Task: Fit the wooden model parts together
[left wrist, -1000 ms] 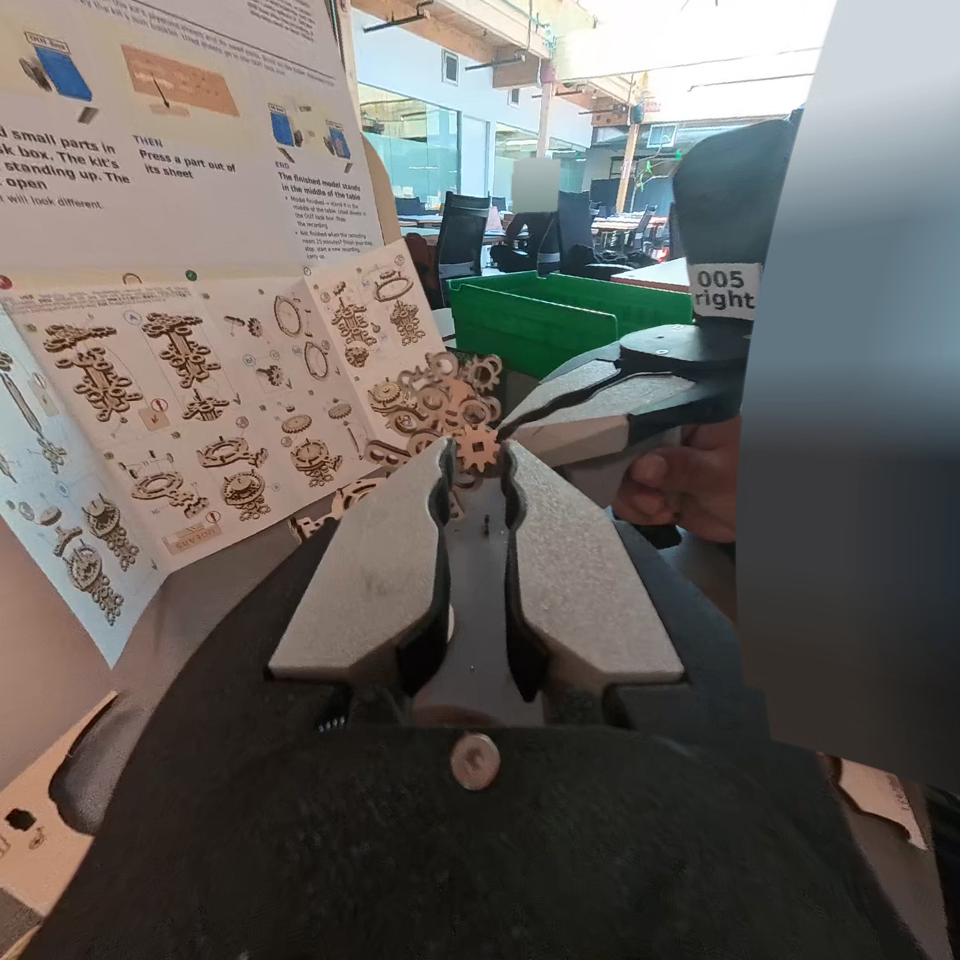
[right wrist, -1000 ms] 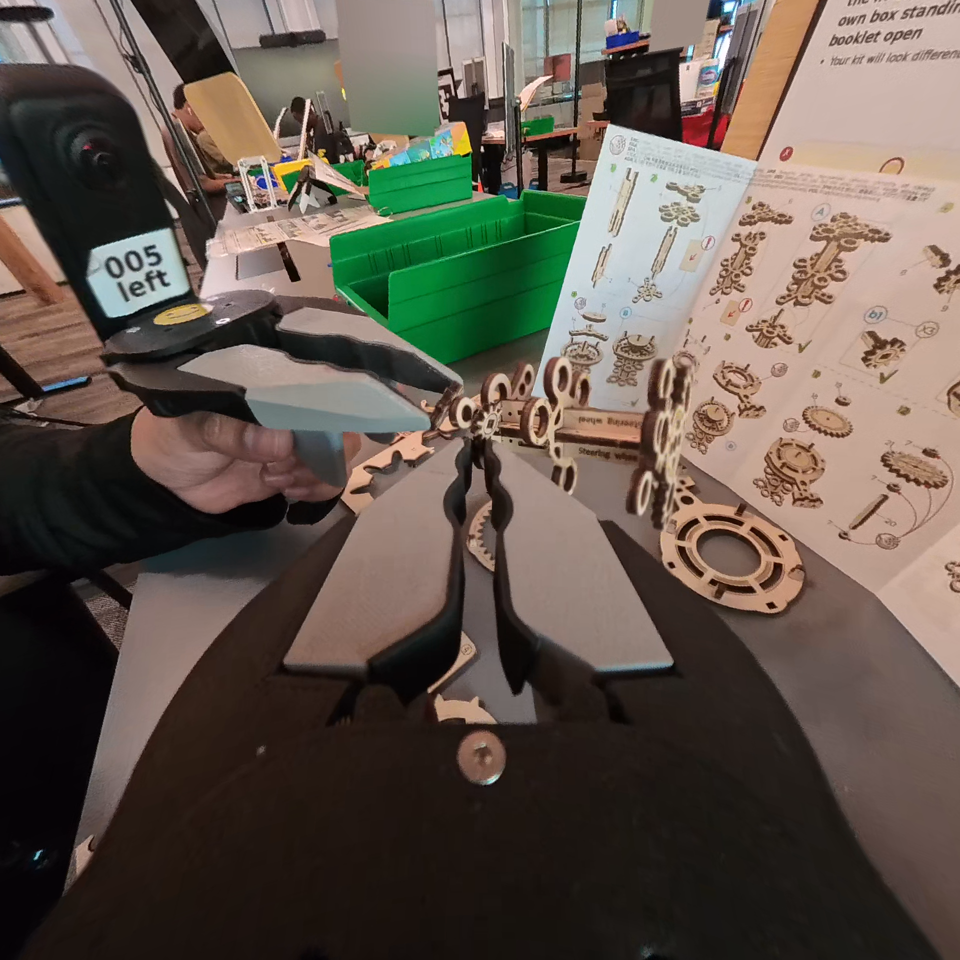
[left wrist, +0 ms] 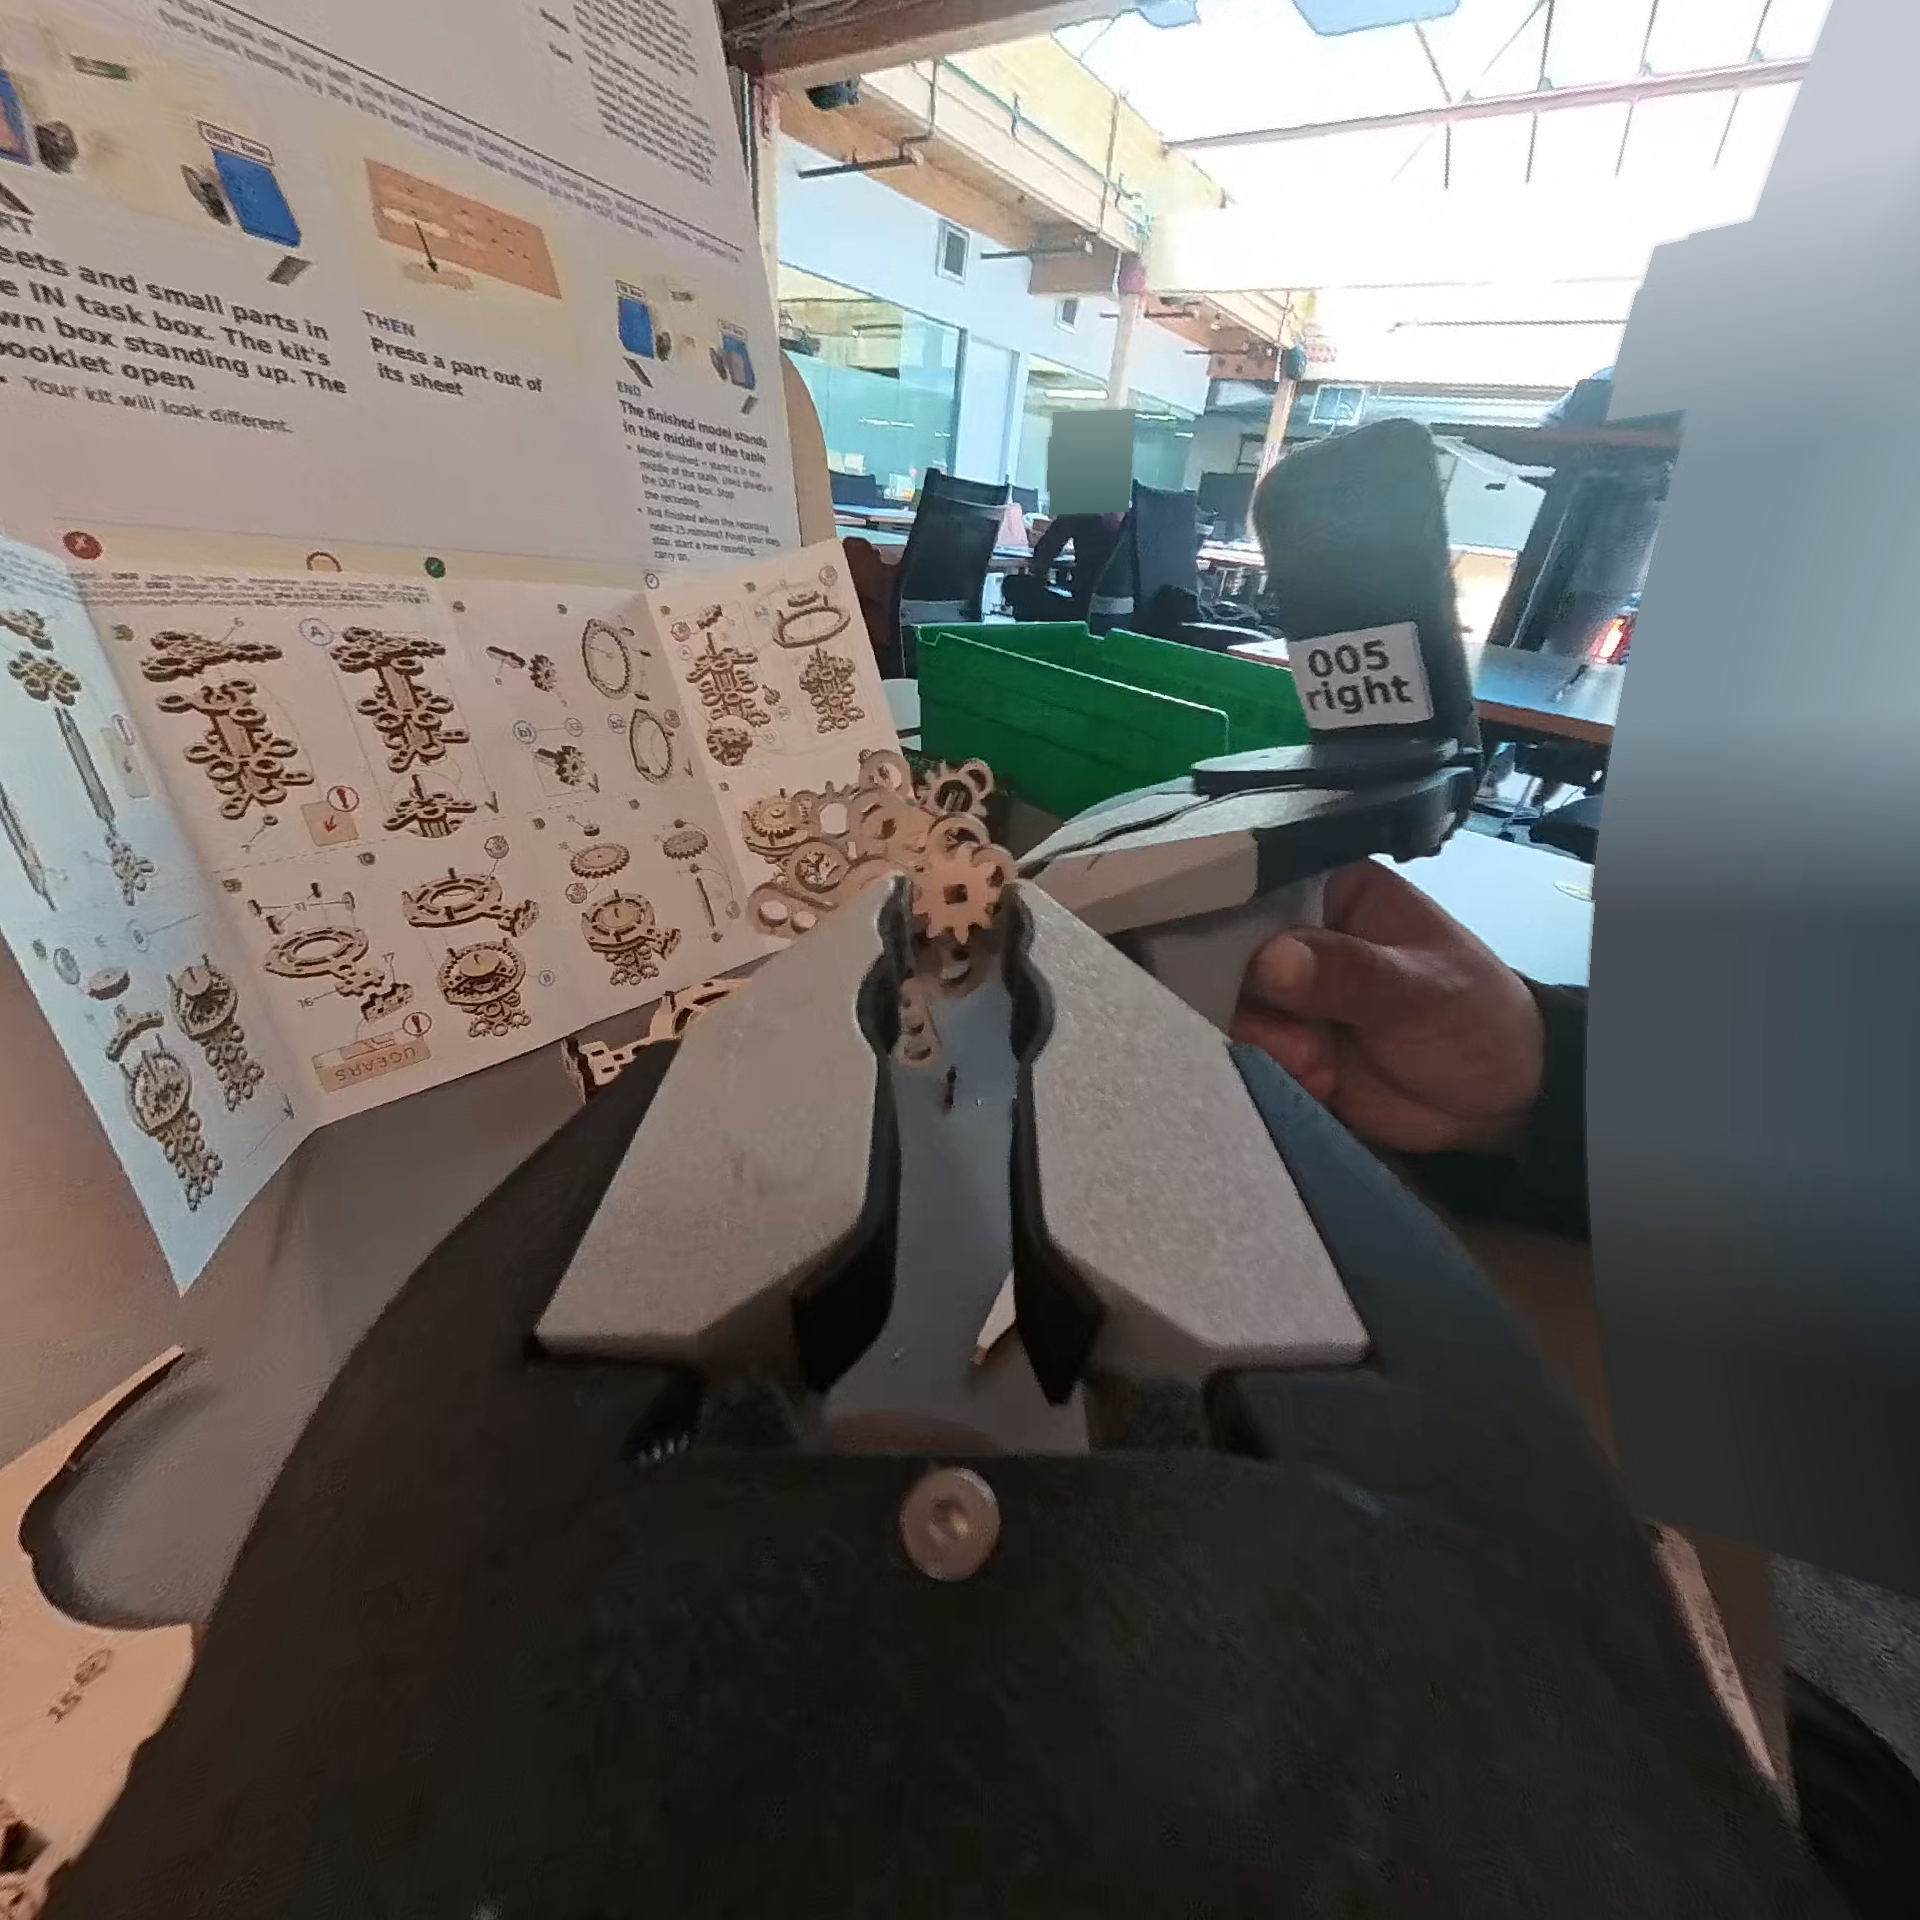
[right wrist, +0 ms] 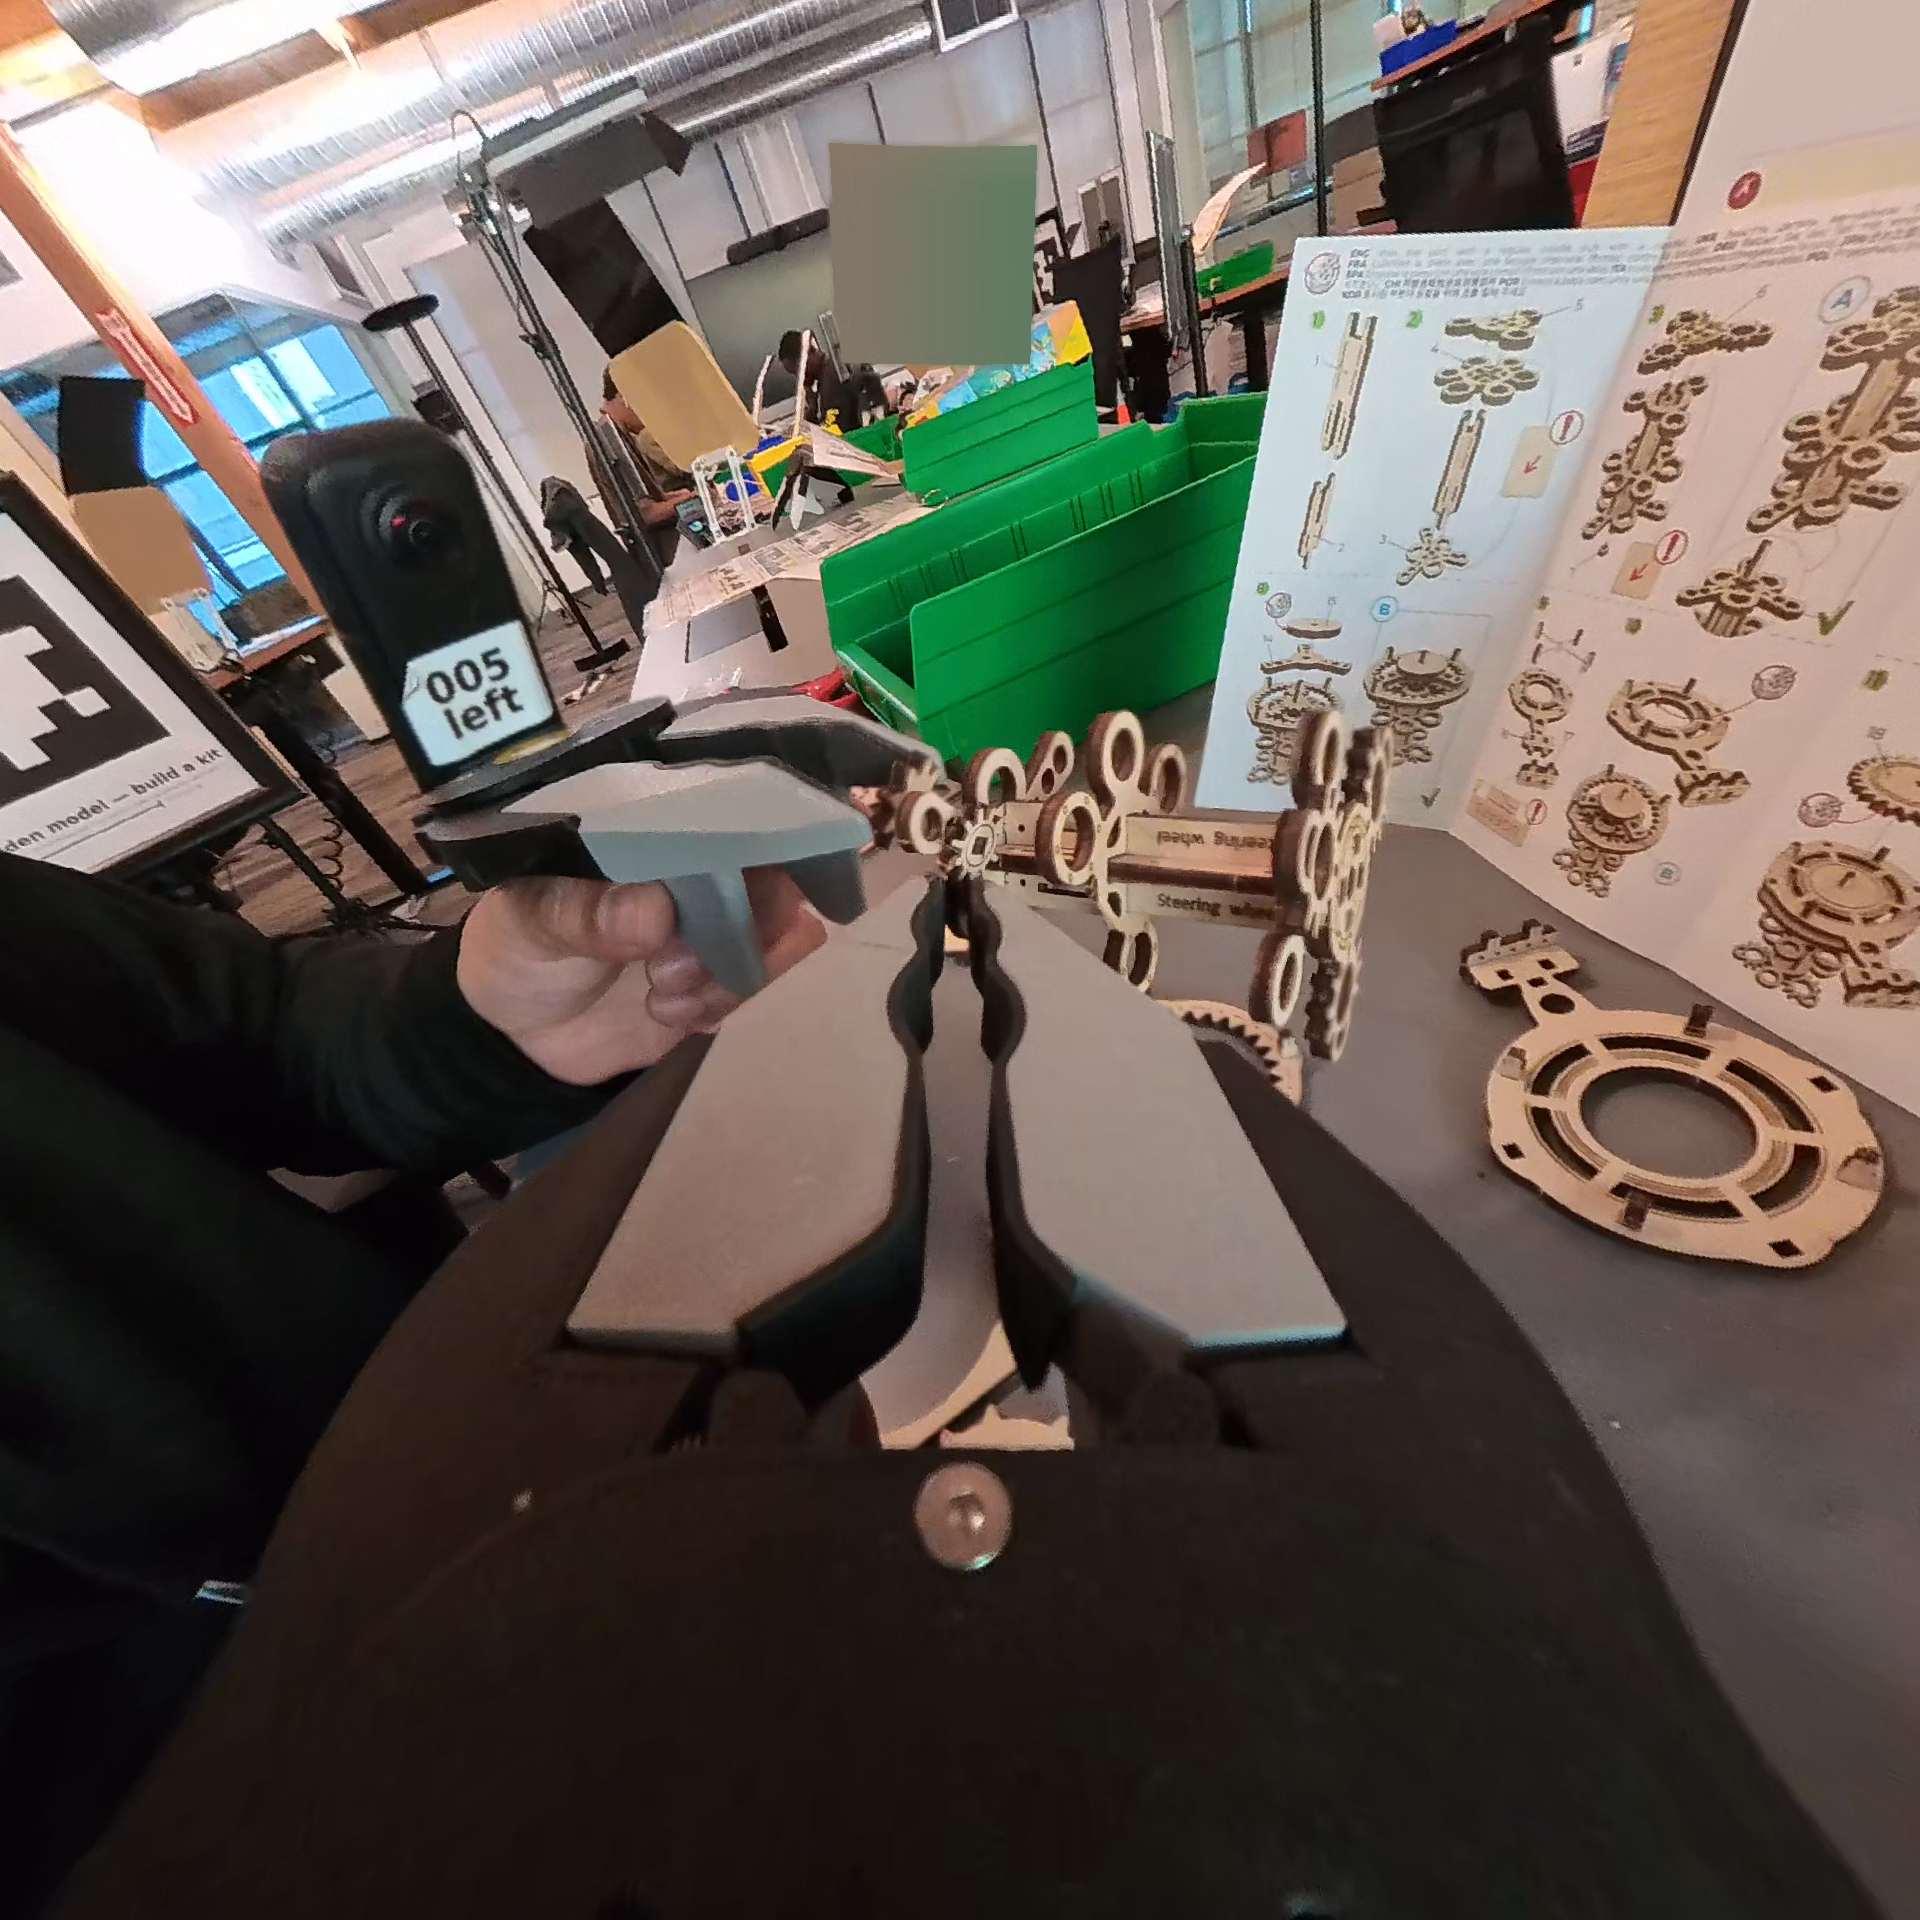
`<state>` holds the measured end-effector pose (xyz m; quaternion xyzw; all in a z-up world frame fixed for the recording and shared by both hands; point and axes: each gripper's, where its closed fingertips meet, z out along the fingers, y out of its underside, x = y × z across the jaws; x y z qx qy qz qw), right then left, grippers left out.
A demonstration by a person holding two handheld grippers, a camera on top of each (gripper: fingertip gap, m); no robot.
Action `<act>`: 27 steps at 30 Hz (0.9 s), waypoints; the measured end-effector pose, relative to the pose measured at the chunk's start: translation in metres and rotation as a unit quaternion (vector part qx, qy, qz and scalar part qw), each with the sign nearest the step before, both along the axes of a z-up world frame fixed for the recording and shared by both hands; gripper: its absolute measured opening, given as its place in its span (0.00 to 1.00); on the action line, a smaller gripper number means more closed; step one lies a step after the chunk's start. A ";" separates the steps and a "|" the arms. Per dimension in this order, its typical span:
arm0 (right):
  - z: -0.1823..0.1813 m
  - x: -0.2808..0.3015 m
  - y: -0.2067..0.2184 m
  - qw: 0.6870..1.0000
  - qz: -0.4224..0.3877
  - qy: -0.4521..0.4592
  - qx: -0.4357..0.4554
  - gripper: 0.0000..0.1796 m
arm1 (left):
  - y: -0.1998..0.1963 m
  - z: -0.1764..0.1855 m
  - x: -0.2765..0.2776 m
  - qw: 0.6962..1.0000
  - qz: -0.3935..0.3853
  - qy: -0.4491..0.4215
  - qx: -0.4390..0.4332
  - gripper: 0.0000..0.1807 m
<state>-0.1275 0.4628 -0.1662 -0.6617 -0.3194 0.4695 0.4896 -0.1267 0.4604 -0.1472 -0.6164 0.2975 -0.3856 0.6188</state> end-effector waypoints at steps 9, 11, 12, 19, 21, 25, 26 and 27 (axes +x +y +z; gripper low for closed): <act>0.010 0.003 -0.001 1.000 -0.006 0.019 0.014 0.00 | -0.002 0.010 0.003 0.999 0.037 -0.034 0.009 0.07; 0.013 0.004 -0.002 0.999 -0.007 0.025 0.019 0.00 | -0.004 0.012 0.005 0.998 0.038 -0.039 0.014 0.07; 0.014 0.005 -0.002 0.999 -0.008 0.027 0.021 0.00 | -0.004 0.013 0.005 0.998 0.040 -0.040 0.015 0.07; 0.016 0.004 -0.004 0.999 0.002 0.040 0.017 0.00 | -0.005 0.015 0.005 0.997 0.056 -0.050 0.012 0.07; 0.016 0.004 -0.004 0.999 0.004 0.041 0.017 0.00 | -0.005 0.015 0.005 0.997 0.051 -0.058 0.001 0.07; 0.018 0.003 -0.005 0.999 0.006 0.041 0.028 0.00 | -0.006 0.017 0.004 0.995 0.045 -0.090 -0.027 0.07; 0.018 0.003 -0.006 0.999 0.008 0.043 0.030 0.00 | -0.007 0.018 0.003 0.993 0.044 -0.103 -0.036 0.07; 0.019 0.002 -0.007 0.998 0.009 0.045 0.031 0.00 | -0.006 0.018 0.002 0.991 0.044 -0.114 -0.045 0.07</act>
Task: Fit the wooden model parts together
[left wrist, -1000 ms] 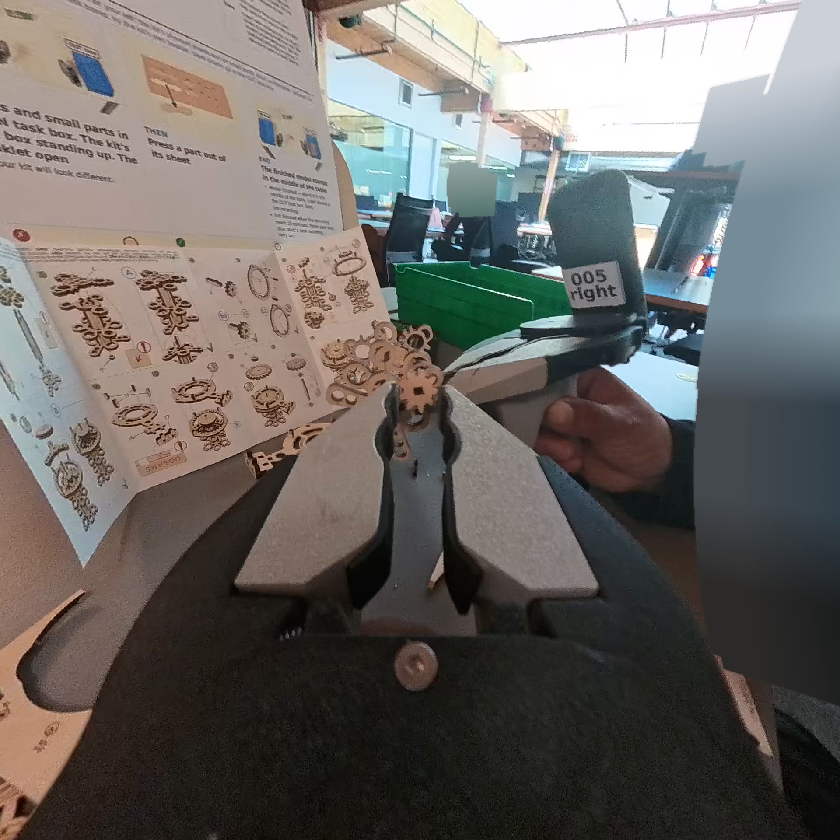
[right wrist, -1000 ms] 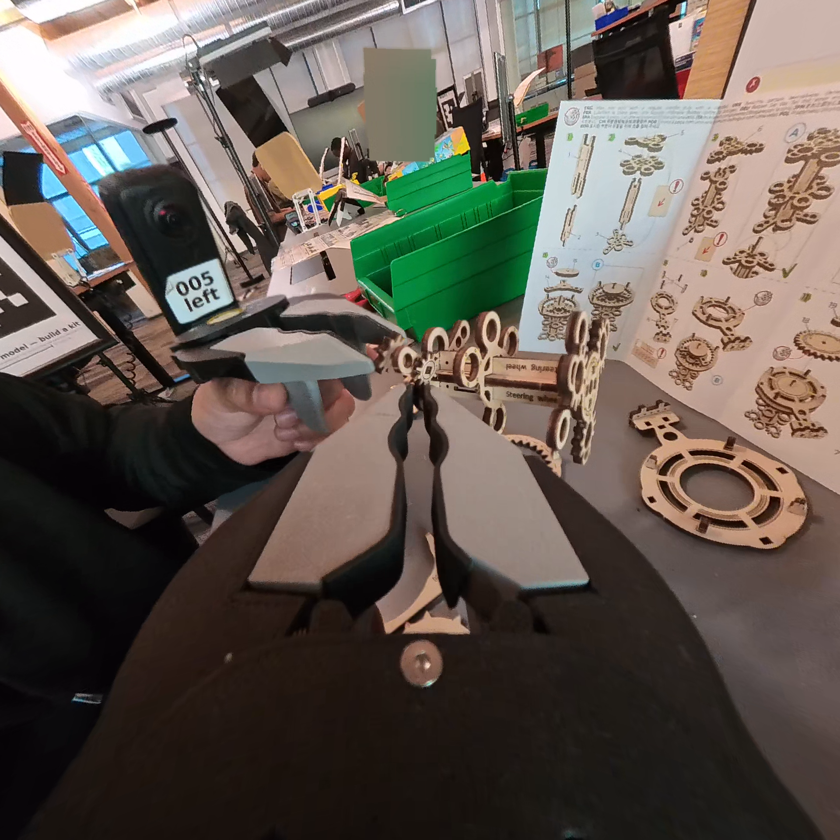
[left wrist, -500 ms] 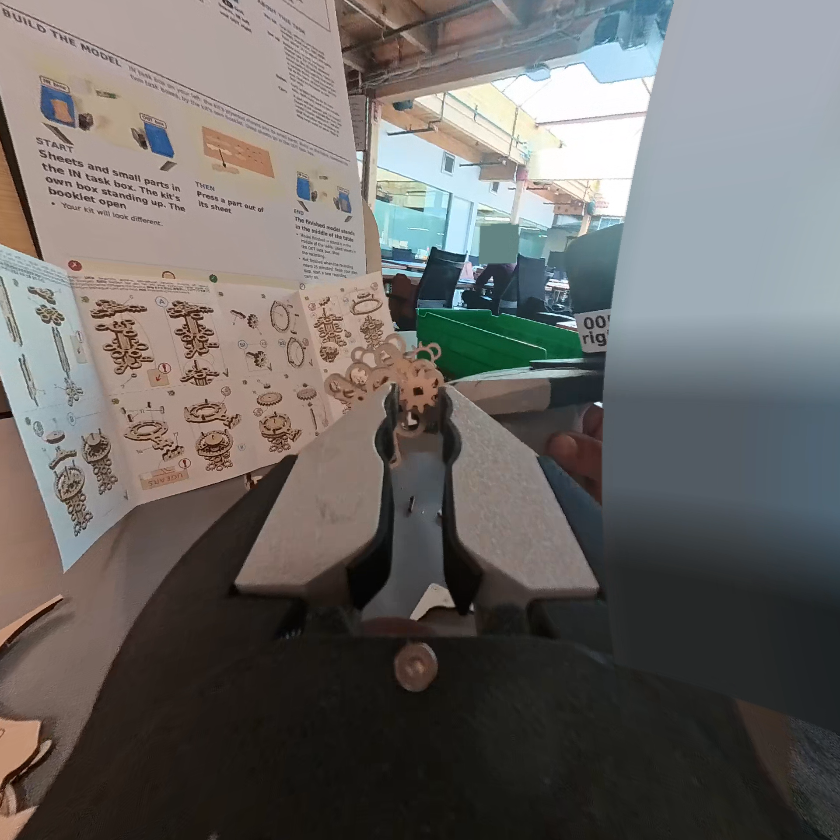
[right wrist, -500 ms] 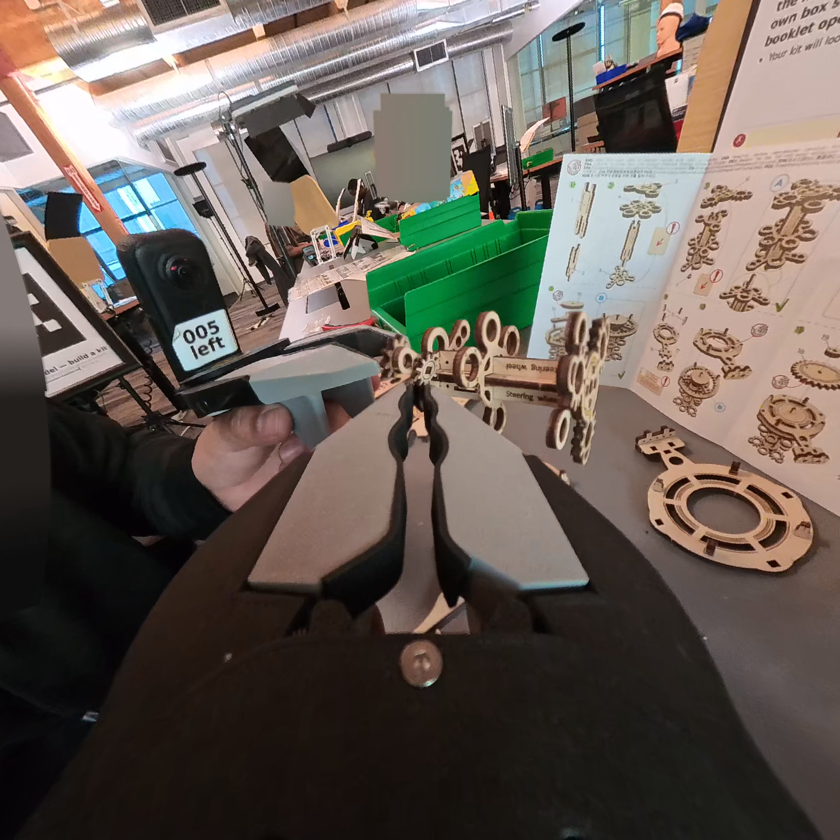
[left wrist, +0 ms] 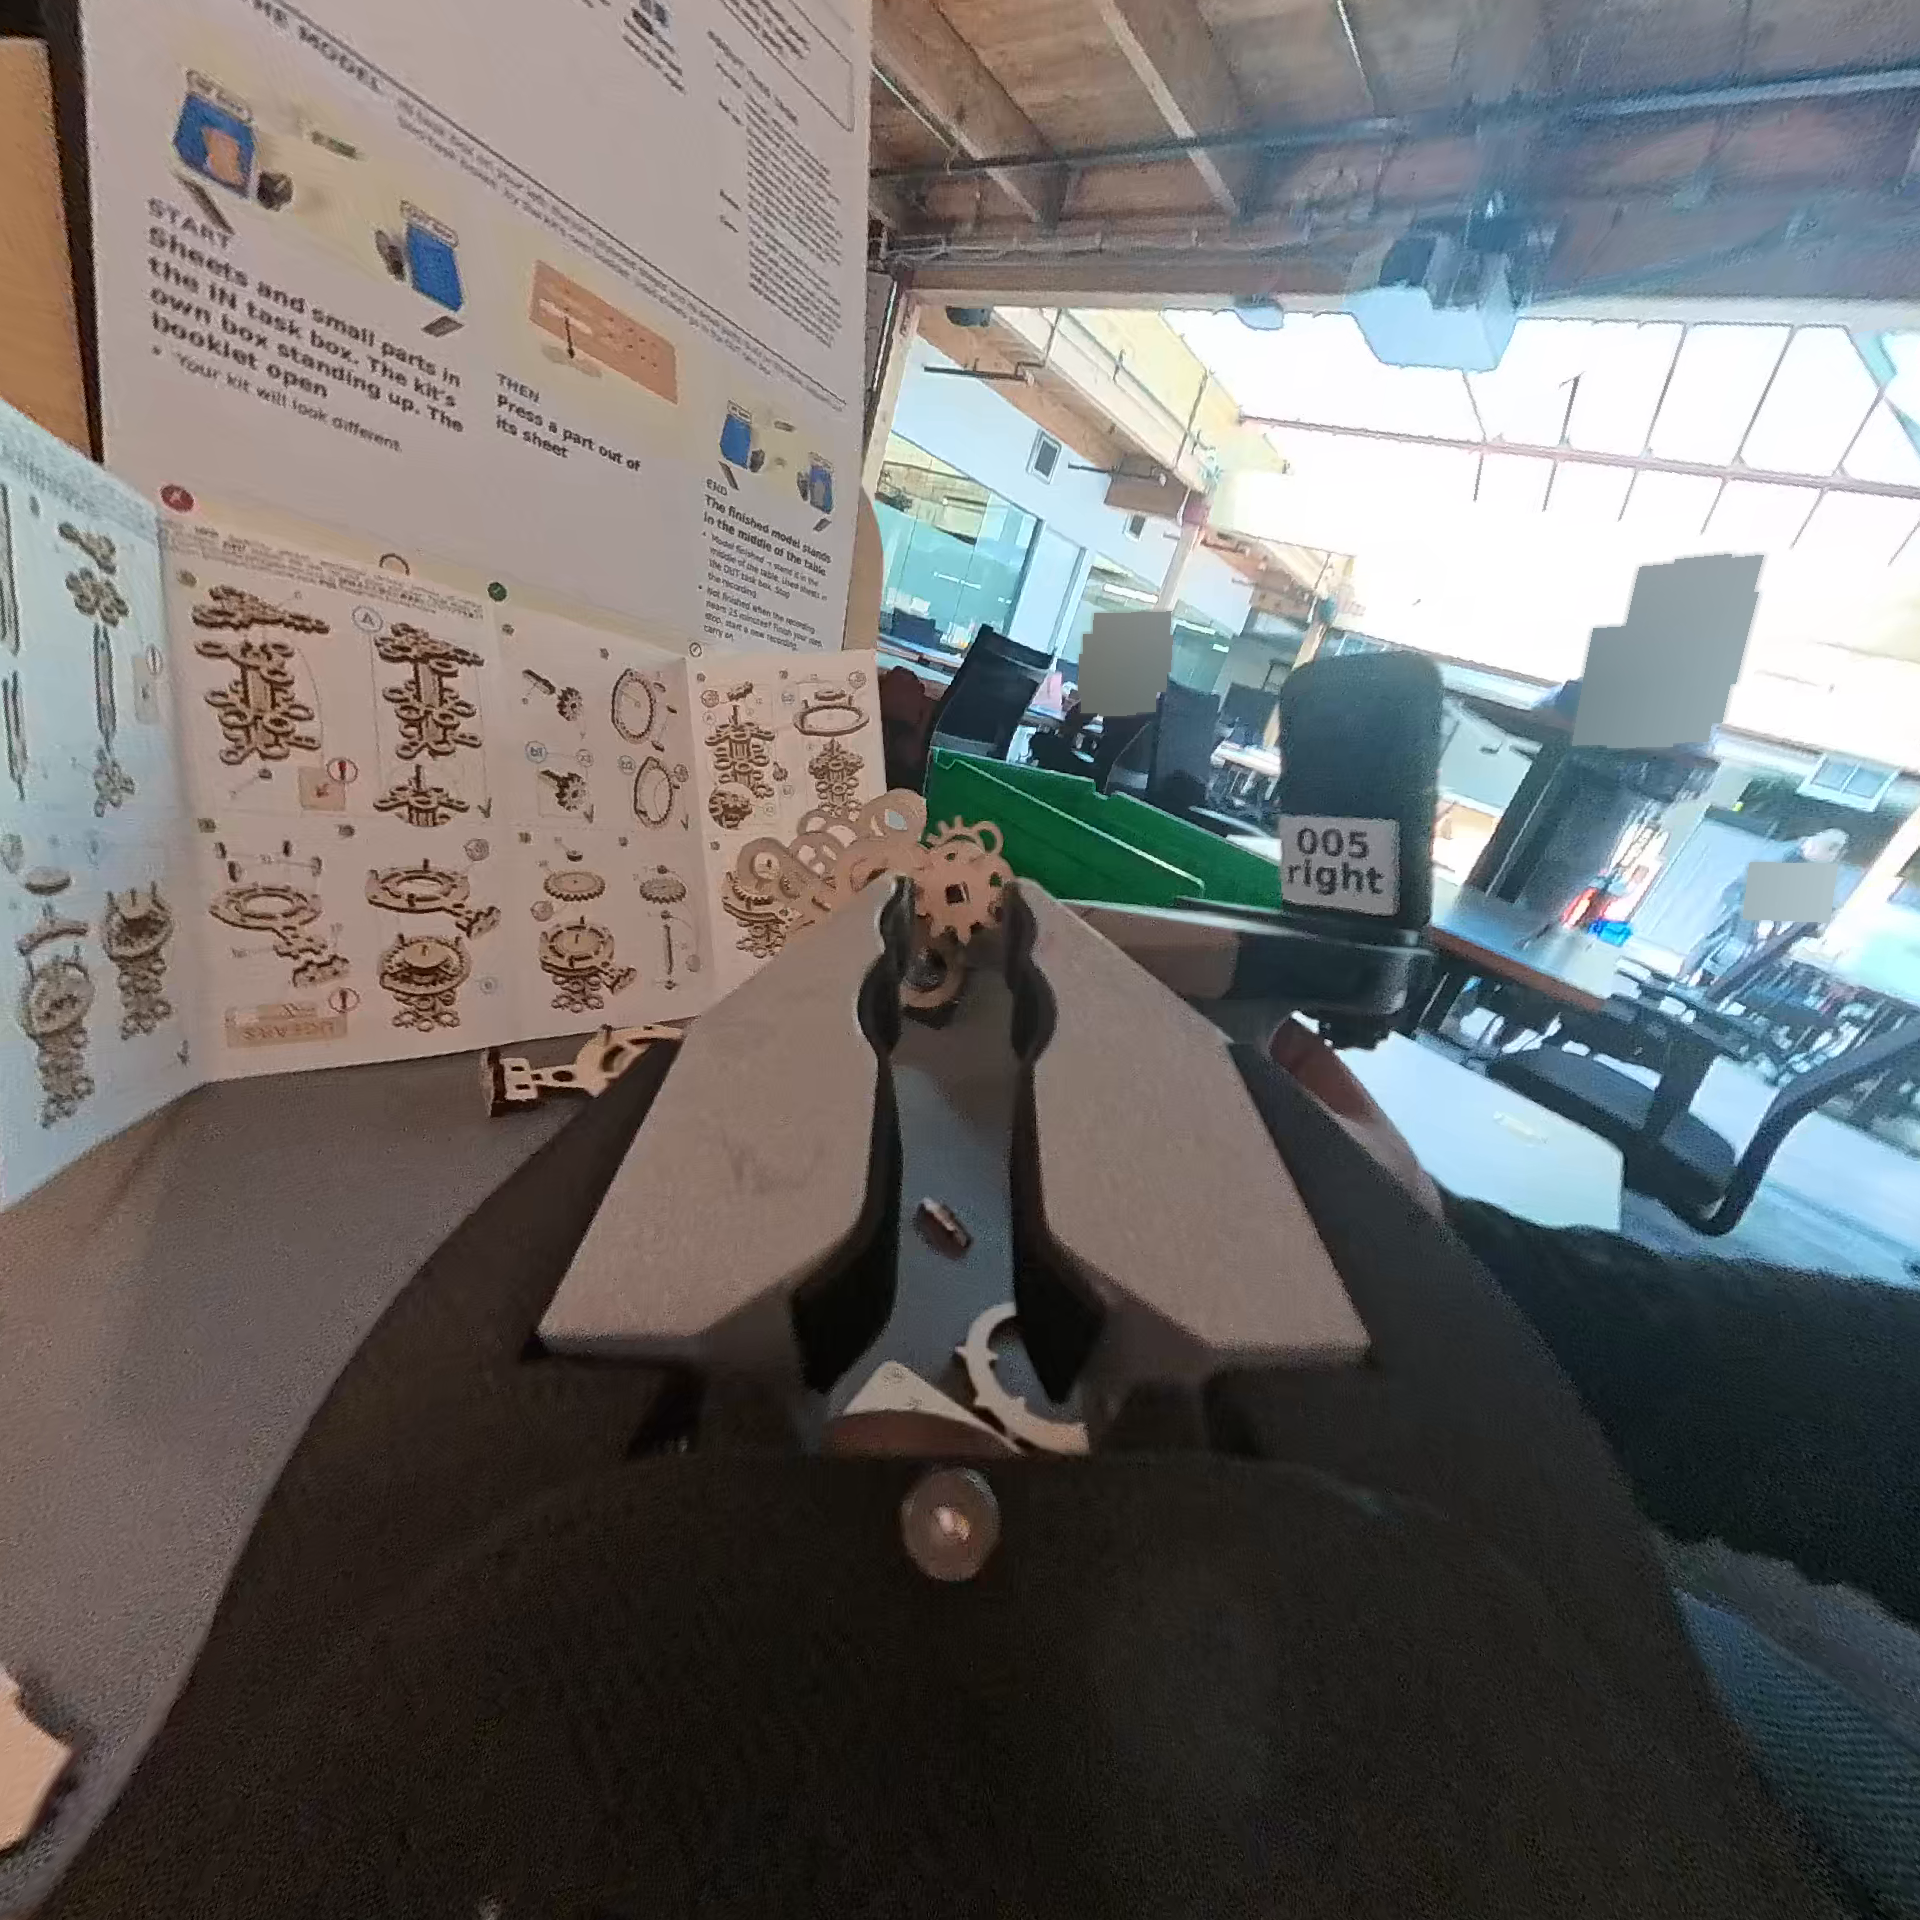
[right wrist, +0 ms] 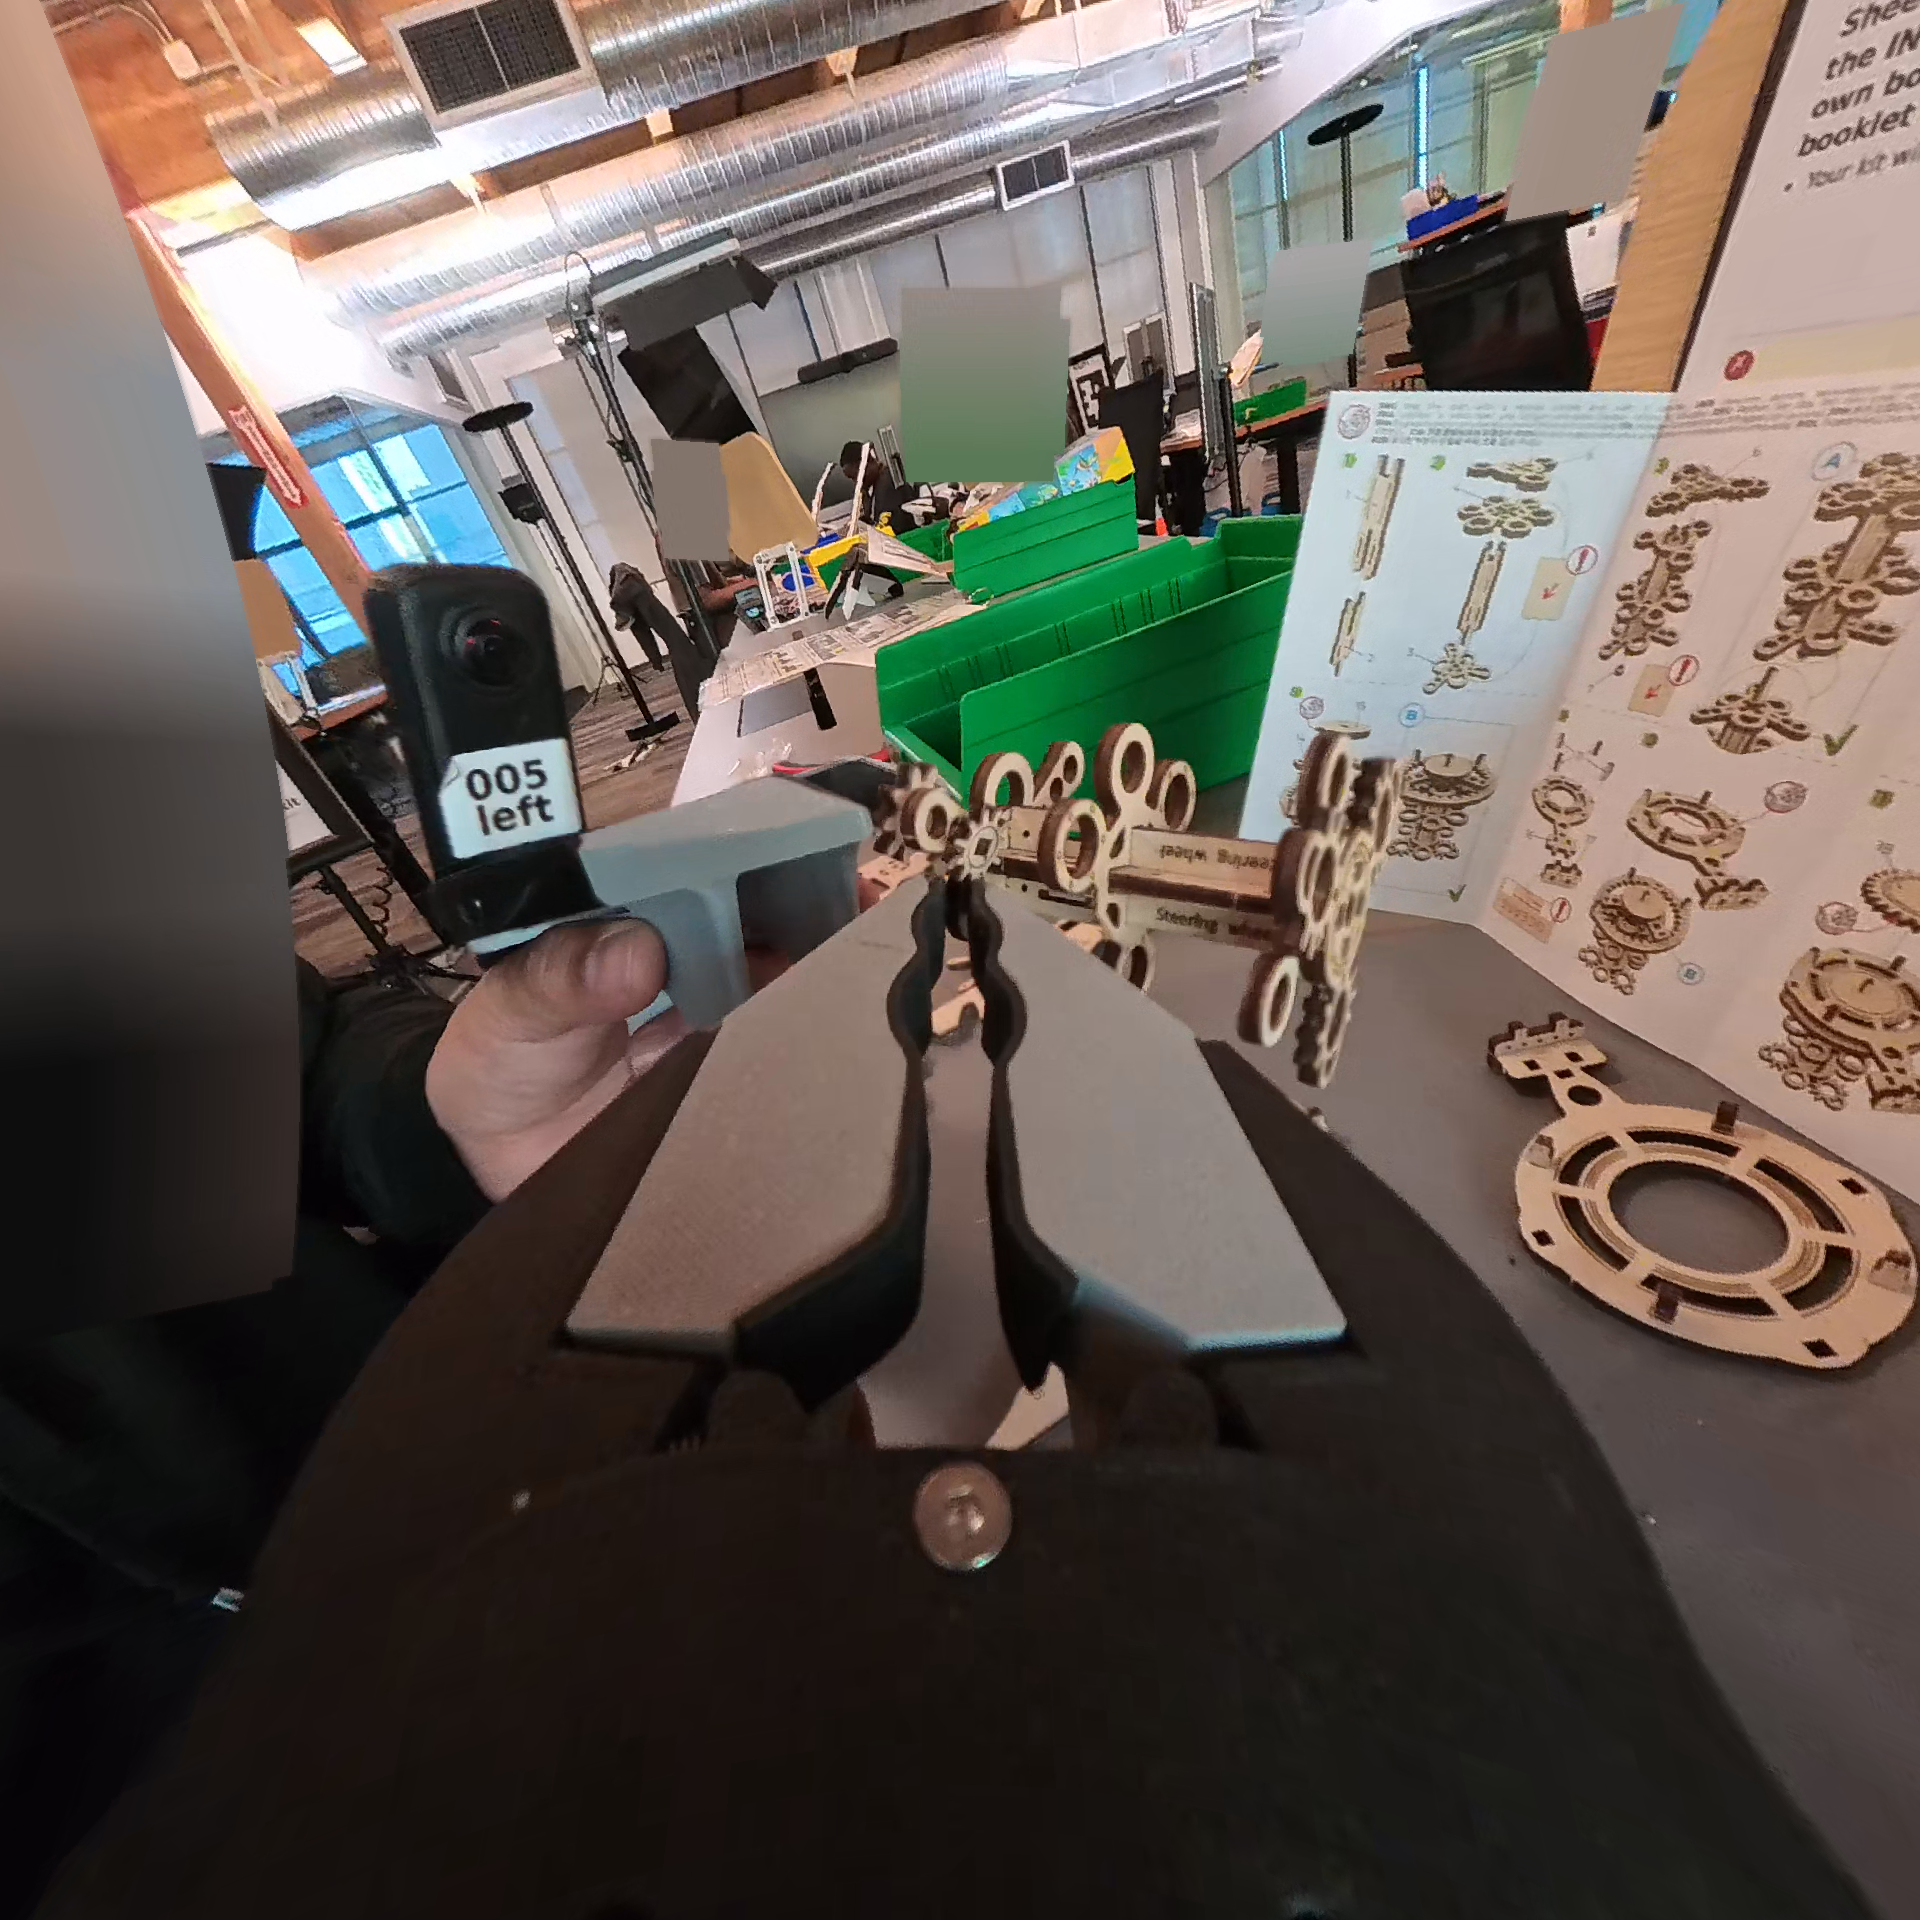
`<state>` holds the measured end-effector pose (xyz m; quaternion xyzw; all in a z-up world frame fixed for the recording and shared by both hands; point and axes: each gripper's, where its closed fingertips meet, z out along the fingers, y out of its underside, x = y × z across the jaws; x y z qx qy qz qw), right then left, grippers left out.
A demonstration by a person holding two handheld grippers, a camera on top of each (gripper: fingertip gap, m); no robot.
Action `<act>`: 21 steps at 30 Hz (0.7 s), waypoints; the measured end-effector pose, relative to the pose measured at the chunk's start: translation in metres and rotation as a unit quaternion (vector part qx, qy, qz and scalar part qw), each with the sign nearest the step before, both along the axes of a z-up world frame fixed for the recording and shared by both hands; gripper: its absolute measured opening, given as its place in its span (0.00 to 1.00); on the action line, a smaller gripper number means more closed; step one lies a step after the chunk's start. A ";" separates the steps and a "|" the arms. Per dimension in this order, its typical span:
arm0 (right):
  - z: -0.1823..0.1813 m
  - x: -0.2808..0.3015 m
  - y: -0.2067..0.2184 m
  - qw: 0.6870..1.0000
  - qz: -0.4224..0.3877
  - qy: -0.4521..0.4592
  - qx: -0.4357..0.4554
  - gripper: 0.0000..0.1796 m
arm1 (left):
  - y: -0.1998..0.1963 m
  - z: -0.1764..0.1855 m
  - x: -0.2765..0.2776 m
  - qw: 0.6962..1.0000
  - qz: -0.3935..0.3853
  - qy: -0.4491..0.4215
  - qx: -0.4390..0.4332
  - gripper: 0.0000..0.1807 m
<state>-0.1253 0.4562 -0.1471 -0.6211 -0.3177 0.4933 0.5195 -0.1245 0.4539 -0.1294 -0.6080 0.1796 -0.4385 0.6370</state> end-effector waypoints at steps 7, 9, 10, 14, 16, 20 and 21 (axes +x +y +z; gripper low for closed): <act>0.004 -0.001 -0.001 0.993 -0.058 -0.054 0.086 0.00 | -0.002 0.003 -0.005 0.987 -0.067 -0.128 -0.069 0.06; 0.006 -0.002 -0.002 0.988 -0.076 -0.072 0.113 0.01 | -0.002 0.003 -0.007 0.977 -0.098 -0.168 -0.084 0.07; 0.007 -0.001 -0.002 0.986 -0.084 -0.080 0.121 0.00 | -0.002 0.003 -0.007 0.973 -0.110 -0.182 -0.088 0.07; 0.007 -0.001 -0.003 0.973 -0.116 -0.117 0.162 0.00 | -0.005 0.001 -0.007 0.955 -0.160 -0.229 -0.103 0.07; 0.008 -0.003 -0.006 0.962 -0.131 -0.140 0.195 0.00 | -0.005 0.000 -0.007 0.949 -0.177 -0.239 -0.103 0.07; 0.007 -0.004 -0.010 0.943 -0.150 -0.176 0.239 0.00 | -0.005 0.002 -0.007 0.946 -0.186 -0.245 -0.099 0.07; 0.007 -0.003 -0.009 0.940 -0.155 -0.184 0.244 0.00 | -0.005 0.001 -0.006 0.948 -0.185 -0.241 -0.099 0.07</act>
